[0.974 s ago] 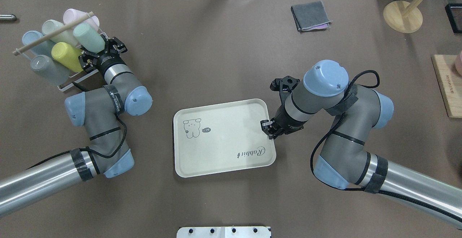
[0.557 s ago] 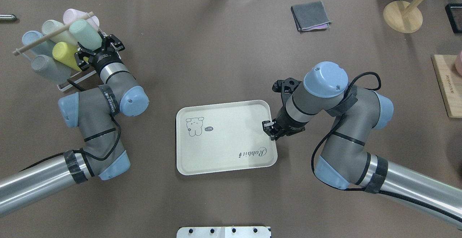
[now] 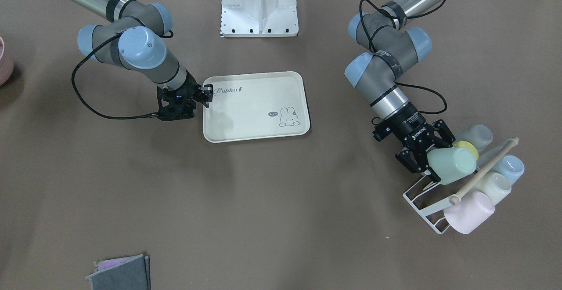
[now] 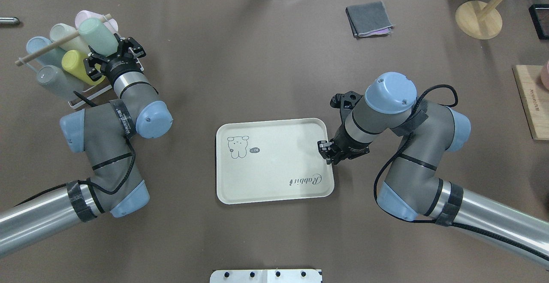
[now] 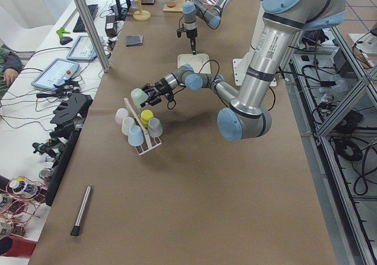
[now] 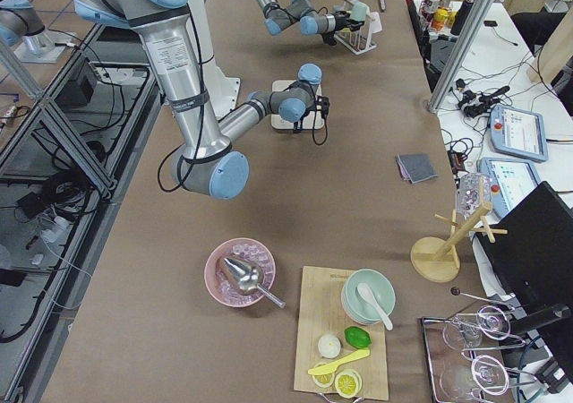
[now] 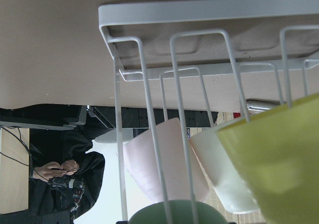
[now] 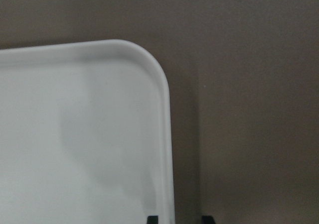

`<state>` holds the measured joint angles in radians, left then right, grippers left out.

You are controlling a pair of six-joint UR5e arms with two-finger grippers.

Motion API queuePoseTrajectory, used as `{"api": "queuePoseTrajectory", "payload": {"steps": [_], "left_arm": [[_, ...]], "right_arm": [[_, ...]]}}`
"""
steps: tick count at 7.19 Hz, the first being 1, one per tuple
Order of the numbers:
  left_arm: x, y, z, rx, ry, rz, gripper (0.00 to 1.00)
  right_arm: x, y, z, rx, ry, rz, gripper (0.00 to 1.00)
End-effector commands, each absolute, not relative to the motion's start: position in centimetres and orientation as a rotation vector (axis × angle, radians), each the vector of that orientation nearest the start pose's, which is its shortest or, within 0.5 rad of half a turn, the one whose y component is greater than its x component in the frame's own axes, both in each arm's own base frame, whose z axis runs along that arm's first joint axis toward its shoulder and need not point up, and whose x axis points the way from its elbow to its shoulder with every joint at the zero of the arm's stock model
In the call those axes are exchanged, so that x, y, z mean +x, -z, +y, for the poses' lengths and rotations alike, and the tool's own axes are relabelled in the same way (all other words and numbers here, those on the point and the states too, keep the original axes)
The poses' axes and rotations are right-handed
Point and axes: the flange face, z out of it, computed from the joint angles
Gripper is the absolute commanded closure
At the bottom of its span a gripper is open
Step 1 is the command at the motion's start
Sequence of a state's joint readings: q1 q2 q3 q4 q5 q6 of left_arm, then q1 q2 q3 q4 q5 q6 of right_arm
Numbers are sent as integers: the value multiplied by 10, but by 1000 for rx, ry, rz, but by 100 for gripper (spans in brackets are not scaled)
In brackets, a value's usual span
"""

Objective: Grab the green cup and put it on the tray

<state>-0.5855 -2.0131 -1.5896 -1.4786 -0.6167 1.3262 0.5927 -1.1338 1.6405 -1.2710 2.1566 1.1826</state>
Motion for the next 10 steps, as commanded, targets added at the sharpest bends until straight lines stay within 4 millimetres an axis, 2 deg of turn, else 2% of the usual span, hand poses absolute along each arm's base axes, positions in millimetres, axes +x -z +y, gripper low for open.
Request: {"api": "queuePoseTrajectory", "payload": {"steps": [1,2,3,4,6,7,8,9,10], "left_arm": [[393,-359,-537,232,-1909,-1196,49],[391,-353,-537,244,-1901,-1196,49],[379,-335,-528,293,-1877,-1194,48],[372,-331,-522,312,-1873,-1185,48],[379,-305,-520,417,-1883,-1103,48],[377,-292,-517,467,-1872,-1083,52],[372,-270,-508,563,-1839,-1062,67],[375,-258,-503,713,-1809,-988,68],[381,-250,-498,914,-1779,-883,68]], "right_arm": [[-449,-333,-468,-121,-61,-961,0],[-419,-325,-481,-144,-93,-953,0],[-404,-336,-486,-117,-85,-936,0],[-362,-383,-493,-63,-13,-891,0],[-245,-469,-513,-32,-64,-815,0],[-194,-510,-508,-21,-60,-782,0],[-152,-537,-502,7,-13,-758,0],[-112,-538,-503,-44,-67,-734,0],[-71,-561,-491,-78,-58,-690,0]]}}
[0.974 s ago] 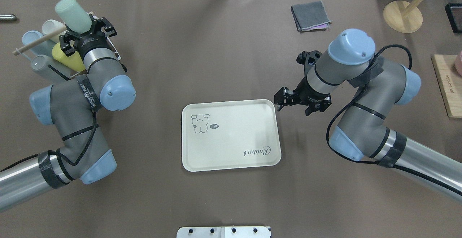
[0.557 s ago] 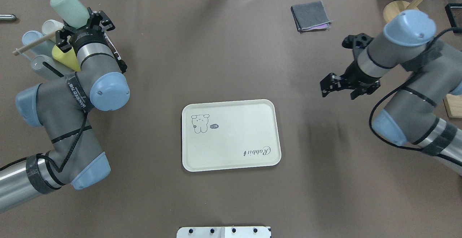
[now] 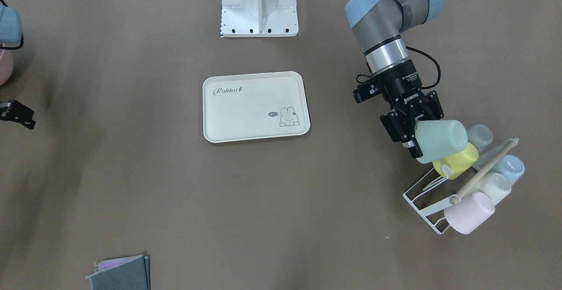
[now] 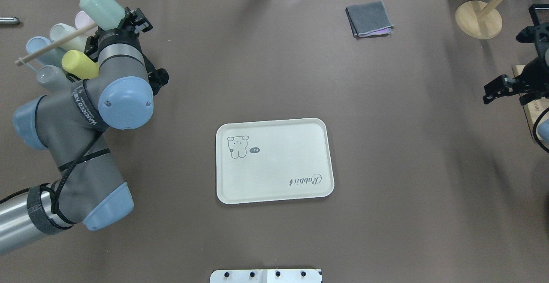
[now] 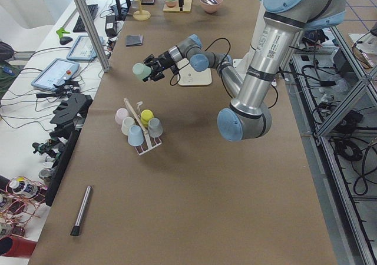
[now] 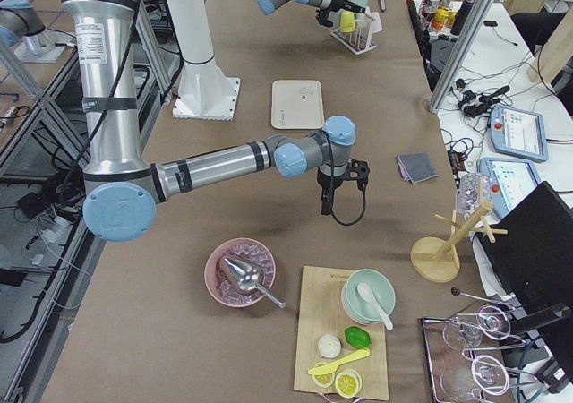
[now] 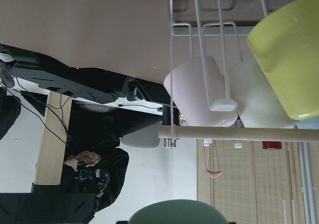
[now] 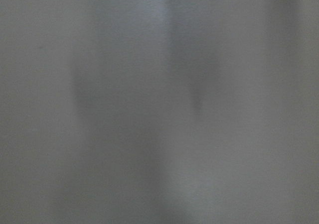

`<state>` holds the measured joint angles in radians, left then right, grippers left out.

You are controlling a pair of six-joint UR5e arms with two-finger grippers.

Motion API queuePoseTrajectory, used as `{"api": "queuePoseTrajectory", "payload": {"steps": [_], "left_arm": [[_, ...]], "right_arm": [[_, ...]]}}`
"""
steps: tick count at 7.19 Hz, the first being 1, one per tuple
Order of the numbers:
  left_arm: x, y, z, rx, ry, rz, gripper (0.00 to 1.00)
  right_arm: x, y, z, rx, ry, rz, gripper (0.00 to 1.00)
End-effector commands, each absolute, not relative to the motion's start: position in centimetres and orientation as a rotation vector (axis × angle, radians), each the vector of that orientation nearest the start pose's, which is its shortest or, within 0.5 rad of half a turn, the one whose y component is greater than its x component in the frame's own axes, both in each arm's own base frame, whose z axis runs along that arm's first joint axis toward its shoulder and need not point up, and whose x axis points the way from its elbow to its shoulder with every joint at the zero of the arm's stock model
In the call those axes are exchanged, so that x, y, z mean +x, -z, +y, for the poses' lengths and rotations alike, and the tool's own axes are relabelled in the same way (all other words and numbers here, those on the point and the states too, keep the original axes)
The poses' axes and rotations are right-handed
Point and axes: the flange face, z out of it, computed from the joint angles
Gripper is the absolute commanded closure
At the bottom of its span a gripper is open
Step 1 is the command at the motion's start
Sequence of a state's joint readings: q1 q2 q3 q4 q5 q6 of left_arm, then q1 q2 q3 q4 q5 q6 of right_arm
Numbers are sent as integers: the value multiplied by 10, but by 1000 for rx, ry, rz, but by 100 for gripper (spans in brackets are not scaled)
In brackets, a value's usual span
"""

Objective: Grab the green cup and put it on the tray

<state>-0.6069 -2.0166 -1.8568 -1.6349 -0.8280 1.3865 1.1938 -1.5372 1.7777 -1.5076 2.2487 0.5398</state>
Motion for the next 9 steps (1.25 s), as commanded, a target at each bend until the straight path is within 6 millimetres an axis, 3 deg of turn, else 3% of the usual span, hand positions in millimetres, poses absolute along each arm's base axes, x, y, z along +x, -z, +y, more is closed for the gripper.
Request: {"api": "queuePoseTrajectory", "payload": {"steps": [1,3,4,6,9], "left_arm": [[386,-246,-496,1043,-1747,-809,68],[395,-235,-487,1273,-1581,-555,73],[396,-224,-479,1405,-1522,-452,73],[408,-209,-462,1519,-1336,-125,73],[490,-209,-417,1560,-1046,448,73]], "right_arm": [[-36,-574,-483,-62,-53,-673,0],[-19,-589,-473,-41,-6,-633,0],[9,-585,-474,3,-6,-643,0],[18,-592,-466,13,8,-631,0],[18,-581,-465,8,-13,-704,0]]}}
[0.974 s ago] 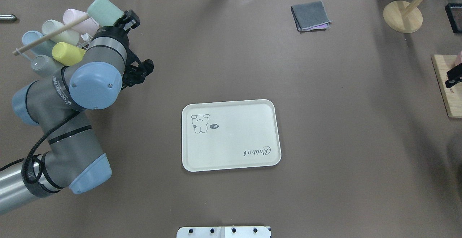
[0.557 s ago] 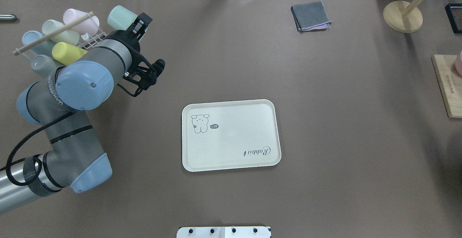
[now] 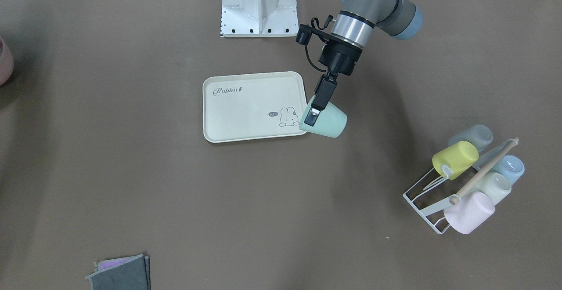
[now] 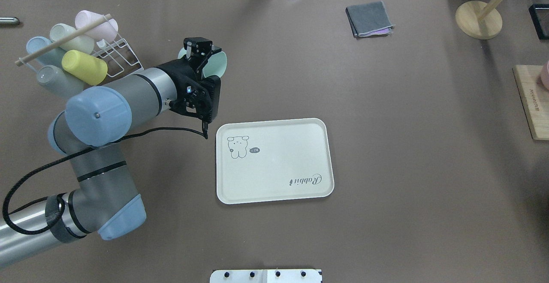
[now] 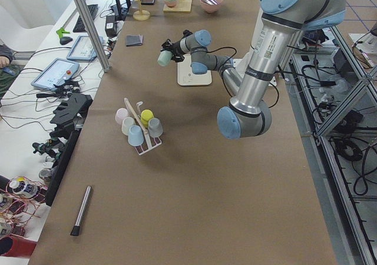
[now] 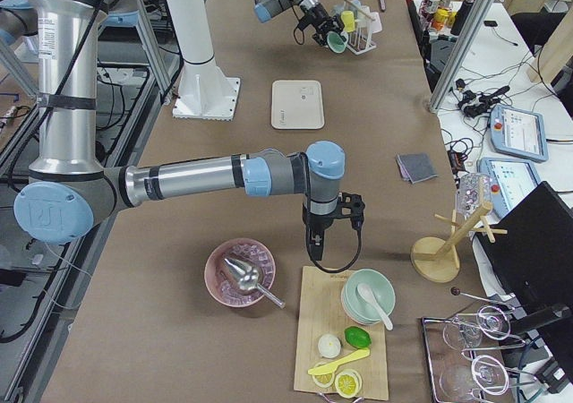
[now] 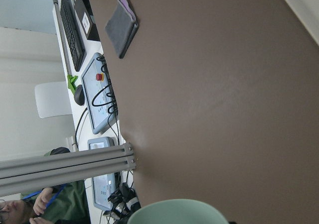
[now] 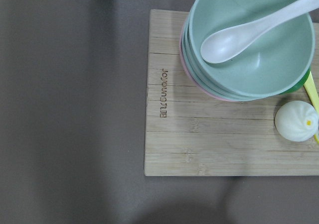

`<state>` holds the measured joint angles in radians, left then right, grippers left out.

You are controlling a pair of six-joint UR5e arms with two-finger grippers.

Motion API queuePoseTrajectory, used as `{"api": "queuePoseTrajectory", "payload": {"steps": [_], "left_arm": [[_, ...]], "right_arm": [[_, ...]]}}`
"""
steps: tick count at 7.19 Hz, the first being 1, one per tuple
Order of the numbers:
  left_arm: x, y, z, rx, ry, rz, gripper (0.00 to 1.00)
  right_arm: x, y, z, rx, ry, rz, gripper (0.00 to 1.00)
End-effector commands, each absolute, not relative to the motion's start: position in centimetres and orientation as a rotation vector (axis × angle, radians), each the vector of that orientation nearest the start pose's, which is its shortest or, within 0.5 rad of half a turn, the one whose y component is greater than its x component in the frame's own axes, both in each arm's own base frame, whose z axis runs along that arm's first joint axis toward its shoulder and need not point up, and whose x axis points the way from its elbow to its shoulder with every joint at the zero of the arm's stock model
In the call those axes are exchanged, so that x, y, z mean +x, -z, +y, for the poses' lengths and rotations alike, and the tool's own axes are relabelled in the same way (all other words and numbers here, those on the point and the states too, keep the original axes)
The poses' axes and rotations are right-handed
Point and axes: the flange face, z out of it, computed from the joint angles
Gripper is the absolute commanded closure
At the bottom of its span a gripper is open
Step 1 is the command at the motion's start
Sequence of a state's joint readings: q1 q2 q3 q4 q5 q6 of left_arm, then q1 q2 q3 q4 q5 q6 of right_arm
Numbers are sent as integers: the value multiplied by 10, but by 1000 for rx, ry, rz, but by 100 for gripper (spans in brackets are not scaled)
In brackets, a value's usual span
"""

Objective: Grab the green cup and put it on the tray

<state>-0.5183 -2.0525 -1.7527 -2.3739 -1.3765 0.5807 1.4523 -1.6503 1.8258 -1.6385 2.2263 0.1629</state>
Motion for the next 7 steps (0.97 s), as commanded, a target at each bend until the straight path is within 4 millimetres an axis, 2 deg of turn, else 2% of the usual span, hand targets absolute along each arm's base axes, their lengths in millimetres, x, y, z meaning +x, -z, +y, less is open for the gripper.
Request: {"api": "queuePoseTrajectory", "payload": {"steps": [1,3,4,5,7], "left_arm": [[513,-202,-405,1527,-939,659,73],[567,-199,-390,1505,-757,970,73],[578,-199,-388,1499,-685,1088,73],[579,-206,-386,1466,-595,1226,74],[582,-238,-385,1497,-556,1326,74]], "right_arm": [[25,-585,-462,-6,-38,-751,0],[26,-582,-462,-2,-38,-767,0],[27,-591,-456,-17,-44,-758,0],[26,-592,-455,-21,-45,-764,0],[27,-594,-454,-27,-49,-760,0]]}}
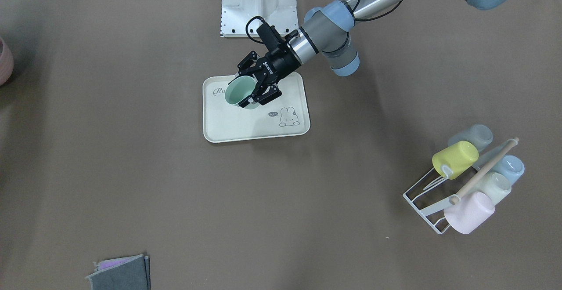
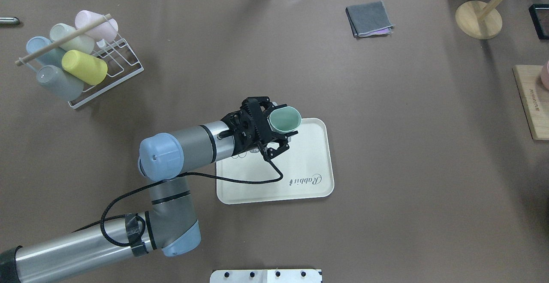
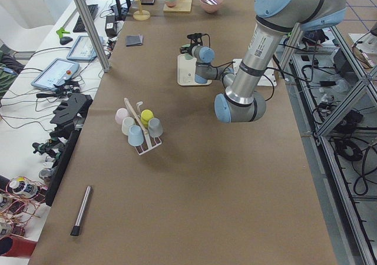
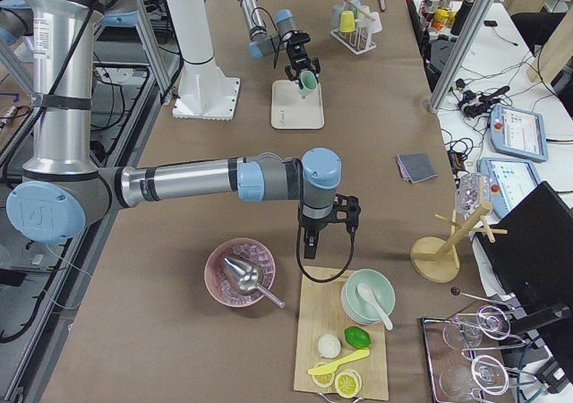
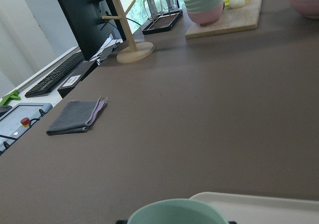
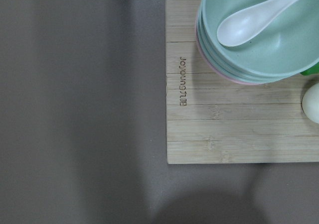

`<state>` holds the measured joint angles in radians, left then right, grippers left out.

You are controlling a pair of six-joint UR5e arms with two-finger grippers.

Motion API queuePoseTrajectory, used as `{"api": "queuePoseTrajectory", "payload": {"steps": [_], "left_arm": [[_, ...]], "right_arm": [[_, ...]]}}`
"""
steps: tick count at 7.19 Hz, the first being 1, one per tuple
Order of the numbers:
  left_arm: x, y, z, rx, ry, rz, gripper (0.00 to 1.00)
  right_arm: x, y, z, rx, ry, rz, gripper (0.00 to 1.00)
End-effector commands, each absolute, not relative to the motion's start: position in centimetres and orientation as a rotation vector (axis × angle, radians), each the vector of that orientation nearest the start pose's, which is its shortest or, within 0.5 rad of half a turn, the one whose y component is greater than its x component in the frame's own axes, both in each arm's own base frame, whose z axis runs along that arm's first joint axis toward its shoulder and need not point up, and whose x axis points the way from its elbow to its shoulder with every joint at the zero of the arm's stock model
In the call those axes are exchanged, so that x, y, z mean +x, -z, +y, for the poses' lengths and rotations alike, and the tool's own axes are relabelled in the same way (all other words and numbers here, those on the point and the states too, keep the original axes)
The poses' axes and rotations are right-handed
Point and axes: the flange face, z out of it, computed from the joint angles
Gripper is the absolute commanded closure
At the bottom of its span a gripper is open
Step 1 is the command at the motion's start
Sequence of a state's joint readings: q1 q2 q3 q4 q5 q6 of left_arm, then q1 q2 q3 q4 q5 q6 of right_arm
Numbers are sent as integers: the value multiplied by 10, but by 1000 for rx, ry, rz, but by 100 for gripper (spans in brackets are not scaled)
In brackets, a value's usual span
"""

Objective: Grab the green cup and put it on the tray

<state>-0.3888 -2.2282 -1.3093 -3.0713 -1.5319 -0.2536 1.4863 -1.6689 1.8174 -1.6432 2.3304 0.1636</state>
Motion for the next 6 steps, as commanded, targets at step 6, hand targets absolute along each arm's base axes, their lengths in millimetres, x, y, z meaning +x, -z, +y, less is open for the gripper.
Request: {"api": "queuePoseTrajectory", "payload": {"steps": [6], "left_arm": [[589,-282,-384,1502,-563,1394,73]], "right_arm": [[27,-596,-450,-34,-51,-765,0]]}}
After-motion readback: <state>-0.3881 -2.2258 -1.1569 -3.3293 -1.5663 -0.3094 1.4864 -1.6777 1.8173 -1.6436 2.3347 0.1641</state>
